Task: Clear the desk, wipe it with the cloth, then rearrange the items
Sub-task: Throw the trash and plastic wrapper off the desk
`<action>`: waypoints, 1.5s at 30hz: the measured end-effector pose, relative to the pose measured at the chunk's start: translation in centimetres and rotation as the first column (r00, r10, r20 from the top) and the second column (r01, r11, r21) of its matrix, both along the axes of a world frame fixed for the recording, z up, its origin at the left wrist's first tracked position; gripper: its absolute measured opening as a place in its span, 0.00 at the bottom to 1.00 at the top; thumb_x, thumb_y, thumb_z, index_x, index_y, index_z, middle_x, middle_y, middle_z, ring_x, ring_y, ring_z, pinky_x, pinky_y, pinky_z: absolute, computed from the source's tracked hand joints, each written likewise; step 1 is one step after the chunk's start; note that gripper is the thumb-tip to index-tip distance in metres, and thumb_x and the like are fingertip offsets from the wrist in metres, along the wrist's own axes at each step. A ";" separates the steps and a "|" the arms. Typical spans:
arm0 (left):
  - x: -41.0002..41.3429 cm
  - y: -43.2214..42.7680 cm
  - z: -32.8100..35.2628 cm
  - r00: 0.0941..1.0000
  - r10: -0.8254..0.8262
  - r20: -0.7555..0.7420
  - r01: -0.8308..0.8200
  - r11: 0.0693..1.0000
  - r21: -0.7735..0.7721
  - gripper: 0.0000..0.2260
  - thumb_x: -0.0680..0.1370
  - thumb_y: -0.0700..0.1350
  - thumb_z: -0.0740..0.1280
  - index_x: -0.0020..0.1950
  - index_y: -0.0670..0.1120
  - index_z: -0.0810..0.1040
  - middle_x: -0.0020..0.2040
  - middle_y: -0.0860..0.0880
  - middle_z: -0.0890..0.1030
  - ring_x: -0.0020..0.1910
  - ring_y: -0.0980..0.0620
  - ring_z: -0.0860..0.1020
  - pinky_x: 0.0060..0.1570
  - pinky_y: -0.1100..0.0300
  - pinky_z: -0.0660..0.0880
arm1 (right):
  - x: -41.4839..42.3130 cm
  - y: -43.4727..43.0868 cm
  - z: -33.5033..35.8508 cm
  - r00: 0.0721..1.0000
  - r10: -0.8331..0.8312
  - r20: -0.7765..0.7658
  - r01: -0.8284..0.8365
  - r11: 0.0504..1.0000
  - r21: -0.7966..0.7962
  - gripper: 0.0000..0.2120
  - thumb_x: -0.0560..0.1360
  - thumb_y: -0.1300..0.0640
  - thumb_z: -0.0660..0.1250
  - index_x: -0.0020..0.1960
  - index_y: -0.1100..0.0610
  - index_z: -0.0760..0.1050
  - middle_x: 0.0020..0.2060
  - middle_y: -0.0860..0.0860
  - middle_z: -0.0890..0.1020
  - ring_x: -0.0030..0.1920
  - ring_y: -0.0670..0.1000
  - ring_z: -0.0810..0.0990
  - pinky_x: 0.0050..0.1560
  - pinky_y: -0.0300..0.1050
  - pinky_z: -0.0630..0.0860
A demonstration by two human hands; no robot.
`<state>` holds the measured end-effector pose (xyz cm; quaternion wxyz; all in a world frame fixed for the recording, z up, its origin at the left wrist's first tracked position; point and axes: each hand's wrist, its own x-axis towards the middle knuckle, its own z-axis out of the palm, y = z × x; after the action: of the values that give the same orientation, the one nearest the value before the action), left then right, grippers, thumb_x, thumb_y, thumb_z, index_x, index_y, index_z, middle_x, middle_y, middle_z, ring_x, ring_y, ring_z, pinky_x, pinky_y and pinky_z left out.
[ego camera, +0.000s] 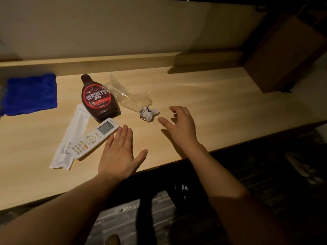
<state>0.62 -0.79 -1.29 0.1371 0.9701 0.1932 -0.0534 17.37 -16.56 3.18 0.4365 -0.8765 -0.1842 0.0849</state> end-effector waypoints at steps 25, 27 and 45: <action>0.4 0.8 0.4 0.999 0.037 0.023 -0.038 0.998 0.047 0.44 0.81 0.71 0.47 0.86 0.41 0.50 0.87 0.42 0.48 0.86 0.45 0.45 0.83 0.47 0.46 | -2.9 -6.1 -0.6 0.995 -0.097 -0.017 0.097 0.995 0.018 0.12 0.75 0.51 0.77 0.57 0.52 0.82 0.52 0.46 0.81 0.54 0.49 0.80 0.51 0.41 0.77; 1.9 0.0 1.3 0.996 0.037 0.080 -0.038 0.999 0.019 0.42 0.81 0.69 0.53 0.84 0.39 0.58 0.86 0.38 0.55 0.85 0.41 0.53 0.82 0.47 0.51 | -4.5 -9.3 -0.4 0.981 -0.181 -0.067 0.185 0.981 0.061 0.12 0.75 0.52 0.77 0.57 0.51 0.82 0.55 0.48 0.82 0.54 0.46 0.82 0.53 0.41 0.79; 6.1 -3.7 -0.4 0.996 -0.080 0.031 0.080 0.997 0.009 0.47 0.79 0.77 0.41 0.87 0.46 0.42 0.87 0.46 0.40 0.85 0.49 0.37 0.83 0.40 0.40 | -4.9 -20.3 -18.5 0.908 -0.365 -0.205 0.262 0.878 -0.401 0.13 0.74 0.54 0.79 0.43 0.60 0.77 0.42 0.60 0.82 0.42 0.58 0.81 0.40 0.46 0.70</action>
<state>6.75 -4.51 -1.74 0.1341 0.9783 0.1520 -0.0427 12.47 -36.84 -15.35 0.2955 -0.9399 0.0427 0.1655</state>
